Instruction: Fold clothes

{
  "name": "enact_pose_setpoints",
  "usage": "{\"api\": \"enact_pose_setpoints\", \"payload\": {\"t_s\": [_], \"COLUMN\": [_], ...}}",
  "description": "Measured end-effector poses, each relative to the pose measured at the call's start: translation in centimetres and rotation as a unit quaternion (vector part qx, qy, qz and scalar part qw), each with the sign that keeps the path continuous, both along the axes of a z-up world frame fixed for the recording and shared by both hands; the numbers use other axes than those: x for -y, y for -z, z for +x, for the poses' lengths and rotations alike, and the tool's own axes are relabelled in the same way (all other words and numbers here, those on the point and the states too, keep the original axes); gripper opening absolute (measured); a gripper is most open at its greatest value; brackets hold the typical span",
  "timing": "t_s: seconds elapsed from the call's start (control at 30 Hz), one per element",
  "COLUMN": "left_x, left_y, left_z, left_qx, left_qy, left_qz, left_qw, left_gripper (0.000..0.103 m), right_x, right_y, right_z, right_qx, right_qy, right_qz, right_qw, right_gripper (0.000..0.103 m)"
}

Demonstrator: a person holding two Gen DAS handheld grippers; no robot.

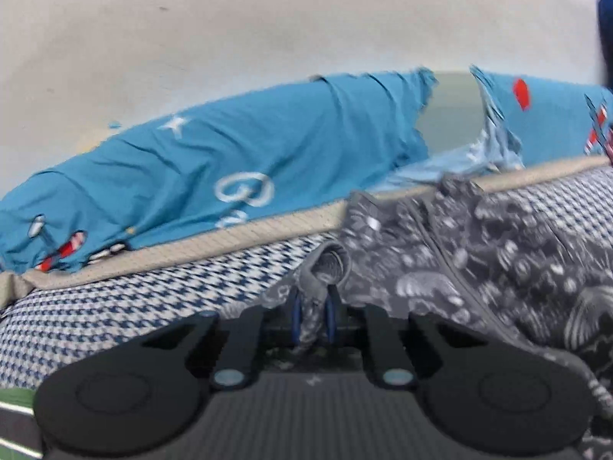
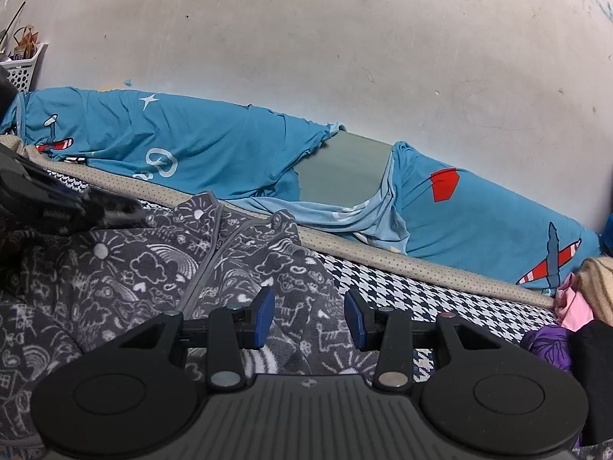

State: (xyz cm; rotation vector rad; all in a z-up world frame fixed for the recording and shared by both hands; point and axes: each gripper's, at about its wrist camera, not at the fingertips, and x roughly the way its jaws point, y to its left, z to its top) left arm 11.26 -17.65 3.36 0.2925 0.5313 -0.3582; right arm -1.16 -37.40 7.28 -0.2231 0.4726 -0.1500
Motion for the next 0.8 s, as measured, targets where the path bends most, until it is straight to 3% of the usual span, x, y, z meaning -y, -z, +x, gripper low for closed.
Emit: {"api": "enact_pose_setpoints", "payload": {"t_s": [0.13, 0.37, 0.8], "left_x": [-2.2, -7.1, -16.1], "left_y": [-1.2, -3.3, -5.7], "left_z": [-0.3, -0.4, -1.1], "left_qx": [0.038, 0.085, 0.148], "left_qy": [-0.056, -0.147, -0.296], "left_qz": [-0.011, -0.026, -0.032], "left_qw": [0.9977, 0.9852, 0.9433], "left_gripper": [0.011, 0.011, 0.011], "right_x": [0.0, 0.0, -0.7], "right_y": [0.1, 0.3, 1.0], "right_z": [0.1, 0.3, 0.8], "right_qx": [-0.003, -0.007, -0.015], "right_qy": [0.001, 0.001, -0.004], "right_qz": [0.001, 0.004, -0.005], "right_qw": [1.000, 1.000, 1.000], "right_gripper": [0.039, 0.039, 0.039]}}
